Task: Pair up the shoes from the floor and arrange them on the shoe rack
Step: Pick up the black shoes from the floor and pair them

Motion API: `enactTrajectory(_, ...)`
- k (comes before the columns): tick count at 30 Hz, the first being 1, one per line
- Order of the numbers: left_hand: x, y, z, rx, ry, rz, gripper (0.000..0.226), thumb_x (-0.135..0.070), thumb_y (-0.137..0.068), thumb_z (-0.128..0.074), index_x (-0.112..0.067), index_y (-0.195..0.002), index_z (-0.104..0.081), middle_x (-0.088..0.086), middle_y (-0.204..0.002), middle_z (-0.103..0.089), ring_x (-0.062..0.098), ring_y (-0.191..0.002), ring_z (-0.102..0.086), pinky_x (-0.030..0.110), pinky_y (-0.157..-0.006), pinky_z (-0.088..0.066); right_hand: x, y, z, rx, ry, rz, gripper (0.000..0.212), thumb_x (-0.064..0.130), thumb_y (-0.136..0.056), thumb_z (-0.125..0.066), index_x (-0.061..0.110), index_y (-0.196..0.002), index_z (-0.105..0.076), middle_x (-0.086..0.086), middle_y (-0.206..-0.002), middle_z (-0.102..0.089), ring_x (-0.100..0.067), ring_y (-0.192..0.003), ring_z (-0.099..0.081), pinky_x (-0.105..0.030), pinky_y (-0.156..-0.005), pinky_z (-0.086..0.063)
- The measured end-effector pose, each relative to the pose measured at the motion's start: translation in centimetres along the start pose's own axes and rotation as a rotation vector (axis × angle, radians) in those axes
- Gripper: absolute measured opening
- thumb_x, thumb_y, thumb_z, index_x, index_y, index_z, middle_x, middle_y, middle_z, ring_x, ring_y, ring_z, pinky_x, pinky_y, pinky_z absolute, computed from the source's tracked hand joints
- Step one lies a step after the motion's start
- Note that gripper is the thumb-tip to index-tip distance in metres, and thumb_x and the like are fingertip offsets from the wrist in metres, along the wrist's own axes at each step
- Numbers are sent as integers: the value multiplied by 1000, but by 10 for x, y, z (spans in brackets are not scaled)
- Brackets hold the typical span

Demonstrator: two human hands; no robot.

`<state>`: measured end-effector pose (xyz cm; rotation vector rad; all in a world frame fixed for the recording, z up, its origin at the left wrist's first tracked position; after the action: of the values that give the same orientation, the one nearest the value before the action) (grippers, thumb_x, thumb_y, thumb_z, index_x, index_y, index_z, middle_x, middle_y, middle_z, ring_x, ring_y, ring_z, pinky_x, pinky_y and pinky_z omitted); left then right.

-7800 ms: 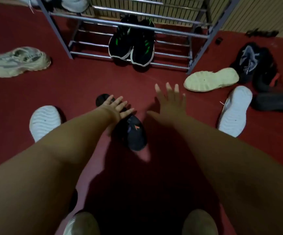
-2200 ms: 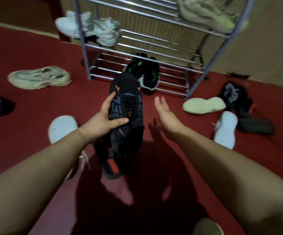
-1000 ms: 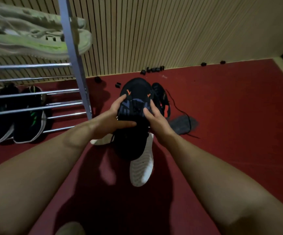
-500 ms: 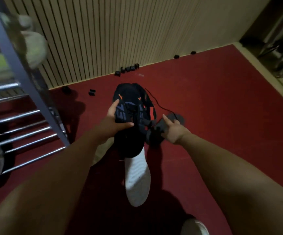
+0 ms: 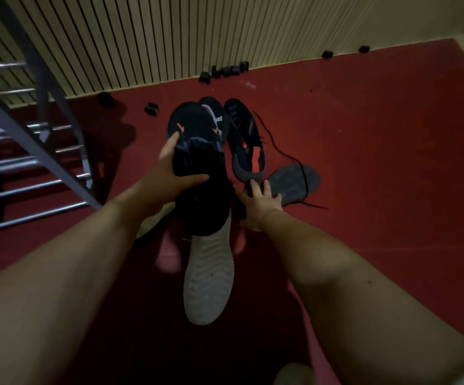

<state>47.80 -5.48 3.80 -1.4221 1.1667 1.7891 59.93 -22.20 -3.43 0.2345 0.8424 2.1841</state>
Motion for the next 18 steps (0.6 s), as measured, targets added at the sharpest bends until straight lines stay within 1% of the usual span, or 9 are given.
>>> enactTrajectory(2, 3, -1, -3, -33, 39, 27, 97, 2, -80, -67, -24, -151, -7, -21, -116, -41, -4, -104, -47, 9, -70, -48, 4, -7, 1, 9, 6, -32, 76, 38, -94, -52, 38, -150, 0, -4, -157, 22, -41, -142, 18, -67, -109, -13)
enactTrajectory(4, 12, -2, -4, -48, 78, 43, 97, 2, -80, -67, -26, -151, -7, -17, -117, -45, -9, -97, -51, 8, -67, -50, 7, -13, -2, 17, -12, -56, 69, 30, -96, -47, 34, -150, -4, -5, -157, 22, -42, -142, 16, -67, -107, -20)
enactTrajectory(7, 22, -6, -5, -36, 71, 46, 95, -1, -80, -68, -30, -150, -10, -27, -106, -46, -16, -89, -51, 9, -68, -50, 8, -16, -7, -19, -47, -79, 71, 21, -95, -46, 28, -151, -3, -7, -157, 19, -44, -142, 13, -67, -106, -24)
enactTrajectory(9, 27, -7, -3, -11, 69, 43, 95, -4, -78, -71, -32, -149, -14, -26, -110, -47, -15, -97, -51, 15, -81, -50, 7, -14, -10, -30, -74, -68, 74, 22, -94, -51, 27, -151, -4, -6, -158, 18, -43, -142, 12, -67, -106, -24)
enactTrajectory(11, 31, -7, 0, 21, 56, 42, 100, -14, -70, -77, -35, -147, -16, -14, -126, -49, -2, -114, -50, 30, -97, -47, -1, -10, -13, -38, -119, -40, 78, 27, -91, -58, 27, -151, -7, -4, -158, 13, -41, -143, 12, -66, -107, -23)
enactTrajectory(12, 32, -7, 2, 37, 43, 44, 106, -22, -64, -80, -37, -147, -17, -9, -134, -45, 5, -121, -48, 36, -102, -44, -5, -7, -15, -61, -156, -18, 79, 28, -89, -61, 27, -150, -11, -4, -158, 7, -41, -143, 11, -67, -107, -23)
enactTrajectory(14, 33, -7, 3, 75, 28, 60, 120, -33, -50, -88, -43, -146, -16, -6, -141, -41, 11, -126, -46, 41, -104, -42, -15, 1, -18, -157, -226, 22, 77, 28, -85, -65, 24, -148, -20, -6, -154, -6, -42, -143, 6, -67, -105, -26)
enactTrajectory(15, 33, -7, 2, 91, 27, 66, 122, -34, -48, -90, -45, -145, -16, -5, -143, -40, 12, -127, -46, 42, -104, -43, -19, 6, -18, -208, -242, 34, 77, 29, -83, -65, 21, -146, -23, -8, -152, -11, -42, -143, 3, -65, -104, -30)
enactTrajectory(18, 35, -7, -2, 132, 71, 44, 111, -25, -57, -83, -46, -144, -18, -2, -147, -36, 13, -129, -44, 41, -104, -43, -33, 18, -6, -351, -328, 56, 74, 29, -80, -67, 17, -142, -28, -14, -149, -17, -40, -142, -5, -53, -105, -35)
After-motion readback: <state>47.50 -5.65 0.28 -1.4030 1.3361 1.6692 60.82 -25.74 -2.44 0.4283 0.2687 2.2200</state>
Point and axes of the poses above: each hand's wrist, its own y-axis away from the middle knuckle, its own z-axis out of the back of the hand, x = y × z, the point moved 1 cm from there along -y, towards the middle knuckle
